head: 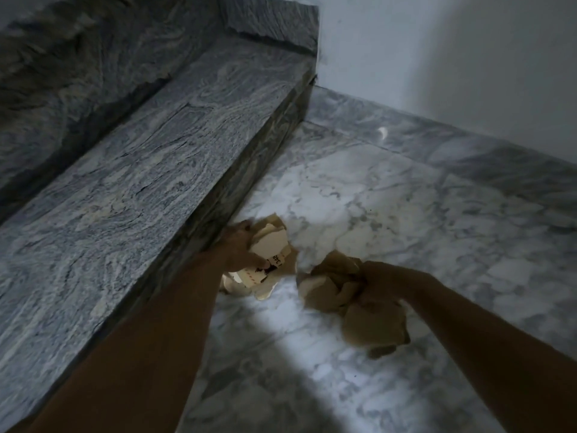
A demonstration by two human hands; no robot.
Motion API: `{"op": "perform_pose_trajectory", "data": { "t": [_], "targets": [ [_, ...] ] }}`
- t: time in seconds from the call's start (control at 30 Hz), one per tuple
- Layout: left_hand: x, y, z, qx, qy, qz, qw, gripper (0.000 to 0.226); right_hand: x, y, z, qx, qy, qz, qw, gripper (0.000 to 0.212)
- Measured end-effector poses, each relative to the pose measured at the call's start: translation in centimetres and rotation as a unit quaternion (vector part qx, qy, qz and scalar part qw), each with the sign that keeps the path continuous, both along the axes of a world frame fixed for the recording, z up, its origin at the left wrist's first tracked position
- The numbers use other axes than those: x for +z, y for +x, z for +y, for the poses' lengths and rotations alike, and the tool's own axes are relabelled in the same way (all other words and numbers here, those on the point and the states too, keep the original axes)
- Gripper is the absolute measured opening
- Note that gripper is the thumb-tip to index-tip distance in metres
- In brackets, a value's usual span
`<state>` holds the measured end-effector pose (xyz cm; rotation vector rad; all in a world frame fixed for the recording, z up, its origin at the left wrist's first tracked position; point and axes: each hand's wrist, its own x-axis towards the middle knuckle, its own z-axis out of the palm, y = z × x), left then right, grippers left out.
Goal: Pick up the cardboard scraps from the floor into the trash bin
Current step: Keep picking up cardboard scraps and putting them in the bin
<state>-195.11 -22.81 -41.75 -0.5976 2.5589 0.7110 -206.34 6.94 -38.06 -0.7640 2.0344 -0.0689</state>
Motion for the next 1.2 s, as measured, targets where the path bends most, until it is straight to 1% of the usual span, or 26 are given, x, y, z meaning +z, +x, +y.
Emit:
{"op": "perform_pose_trajectory", "data": {
  "t": [0.03,0.07,0.17,0.2,0.3,0.33,0.4,0.43,0.5,0.53,0.6,0.67,0.7,0.77,0.83,0.9,0.93,0.97,1.03,1.07,1.13,1.17,1.2],
  "targets": [
    [-0.1,-0.1,0.0,0.008,-0.002,-0.011,1.0,0.093,-0.4,0.5,-0.1,0.003,-0.013,0.009,1.0,0.034],
    [-0.1,-0.1,-0.1,0.013,-0.001,-0.023,1.0,0.091,-0.7,1.0,0.0,-0.001,-0.023,0.019,1.0,0.039],
    [-0.5,0.1,-0.4,0.014,0.006,-0.018,1.0,0.102,-1.7,1.2,0.4,-0.042,-0.045,0.038,0.997,0.066],
    [-0.5,0.2,-0.3,0.019,0.01,-0.012,1.0,0.101,-2.1,1.1,0.6,-0.059,-0.045,0.044,0.996,0.07],
    [-0.2,0.5,0.3,0.031,0.001,-0.013,0.999,0.082,-3.1,1.4,1.2,-0.092,-0.025,0.069,0.993,0.065],
    [-0.4,0.6,0.4,0.032,-0.007,-0.013,0.999,0.079,-3.3,1.7,1.4,-0.093,-0.019,0.086,0.992,0.064],
    [-0.7,0.6,0.5,0.029,-0.023,-0.006,0.999,0.082,-3.6,2.0,1.6,-0.093,-0.022,0.126,0.987,0.069],
    [-0.7,0.7,0.5,0.023,-0.033,-0.003,0.999,0.085,-3.5,2.0,1.7,-0.094,-0.029,0.132,0.986,0.078],
    [-0.6,0.7,0.6,0.02,-0.037,-0.007,0.999,0.086,-3.6,1.6,1.7,-0.085,-0.05,0.129,0.987,0.099],
    [-0.6,0.6,0.5,0.024,-0.034,-0.007,0.999,0.083,-3.6,1.3,1.7,-0.071,-0.058,0.132,0.987,0.105],
    [-0.4,0.5,0.7,0.033,-0.027,-0.005,0.999,0.075,-3.3,0.8,1.7,-0.07,-0.054,0.117,0.989,0.105],
    [-0.2,0.5,0.9,0.041,-0.019,-0.01,0.999,0.069,-3.0,0.6,2.1,-0.1,-0.042,0.09,0.99,0.101],
    [-0.1,0.5,0.9,0.048,-0.012,-0.012,0.999,0.068,-3.0,0.6,2.5,-0.106,-0.034,0.081,0.99,0.103],
    [0.0,0.6,0.8,0.056,0.005,-0.019,0.998,0.07,-2.9,0.6,3.3,-0.114,-0.029,0.051,0.992,0.111],
    [0.1,0.8,0.8,0.062,0.011,-0.021,0.998,0.075,-2.5,0.4,4.0,-0.116,-0.025,0.023,0.993,0.113],
    [0.2,0.9,0.8,0.067,0.015,-0.02,0.997,0.079,-2.4,0.5,4.2,-0.066,-0.001,0.03,0.997,0.122],
    [0.2,1.0,0.9,0.068,0.014,-0.02,0.997,0.078,-2.5,0.6,4.3,-0.047,0.006,0.042,0.998,0.122],
    [0.2,1.1,0.9,0.068,0.011,-0.018,0.997,0.076,-2.5,0.6,4.2,-0.044,0.013,0.052,0.998,0.117],
    [0.2,1.1,1.1,0.066,0.005,-0.016,0.998,0.073,-2.3,0.5,4.1,-0.026,0.038,0.068,0.997,0.095],
    [0.2,1.2,1.1,0.067,0.003,-0.016,0.998,0.073,-2.2,0.3,4.2,-0.011,0.063,0.062,0.996,0.081],
    [0.4,1.3,1.3,0.071,0.002,-0.017,0.997,0.071,-1.4,-0.1,4.8,-0.019,0.115,0.032,0.993,0.053],
    [0.5,1.4,1.5,0.073,0.002,-0.017,0.997,0.071,-0.7,-0.3,5.2,-0.029,0.143,0.008,0.989,0.05],
    [0.5,1.5,1.6,0.076,0.003,-0.017,0.997,0.071,0.0,-0.5,5.7,-0.038,0.174,-0.01,0.984,0.053]
  ]
}}
